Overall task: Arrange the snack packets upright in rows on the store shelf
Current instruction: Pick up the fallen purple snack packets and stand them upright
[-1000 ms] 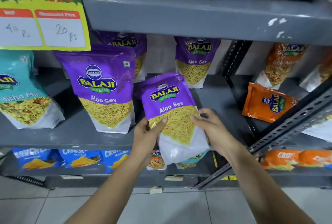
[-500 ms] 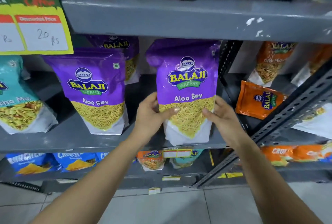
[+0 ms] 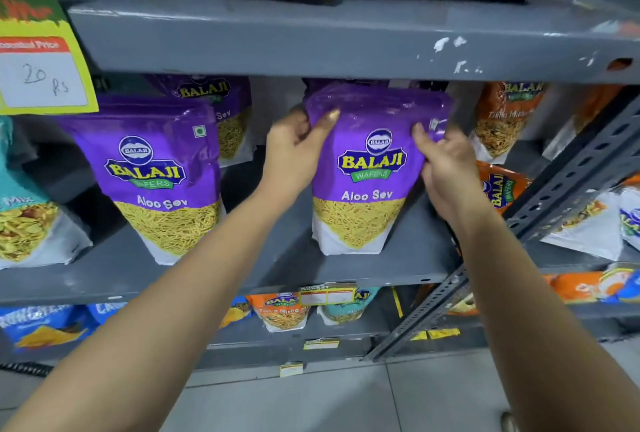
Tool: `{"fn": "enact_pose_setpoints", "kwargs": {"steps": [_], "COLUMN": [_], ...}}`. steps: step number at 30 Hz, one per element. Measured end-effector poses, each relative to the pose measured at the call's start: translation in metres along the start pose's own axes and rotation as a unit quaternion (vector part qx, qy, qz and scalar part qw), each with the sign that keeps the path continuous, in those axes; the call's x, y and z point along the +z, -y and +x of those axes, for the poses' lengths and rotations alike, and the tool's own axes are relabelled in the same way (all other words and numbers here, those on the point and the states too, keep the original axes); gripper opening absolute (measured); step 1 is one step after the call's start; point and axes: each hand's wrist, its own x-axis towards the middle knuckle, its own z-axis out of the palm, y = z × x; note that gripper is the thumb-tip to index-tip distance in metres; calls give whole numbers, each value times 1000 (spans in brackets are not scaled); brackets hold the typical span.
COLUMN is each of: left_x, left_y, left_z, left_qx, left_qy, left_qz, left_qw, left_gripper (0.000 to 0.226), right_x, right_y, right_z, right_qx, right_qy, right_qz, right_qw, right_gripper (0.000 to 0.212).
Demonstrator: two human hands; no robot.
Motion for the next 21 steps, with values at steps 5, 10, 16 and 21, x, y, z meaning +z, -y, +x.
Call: {"fn": "enact_pose_setpoints", "kwargs": {"steps": [5,10,16,21], "left_x": [-4,-25,-9,-1], "left_y": [10,90,122,123], "left_z": [-4,-45,-76,-80], "left_qx": [-17,-204,-203,-190], "left_qy": [30,161,162,168], "left_qz": [-14,96,220,203], "left_qw": [999,961,940,946], "left_gripper": [19,94,79,77], "right_x": [-7,-33,-44,-50], "right_y": [3,-65,-103,-99], "right_z": [5,-25,-48,-56], "right_qx": [21,143,147,143], "right_qy": [16,82,73,76], "right_qz": [-6,-155,-203,-202], "right_qw": [1000,974,965,966], "right_gripper": [18,61,47,50]}}
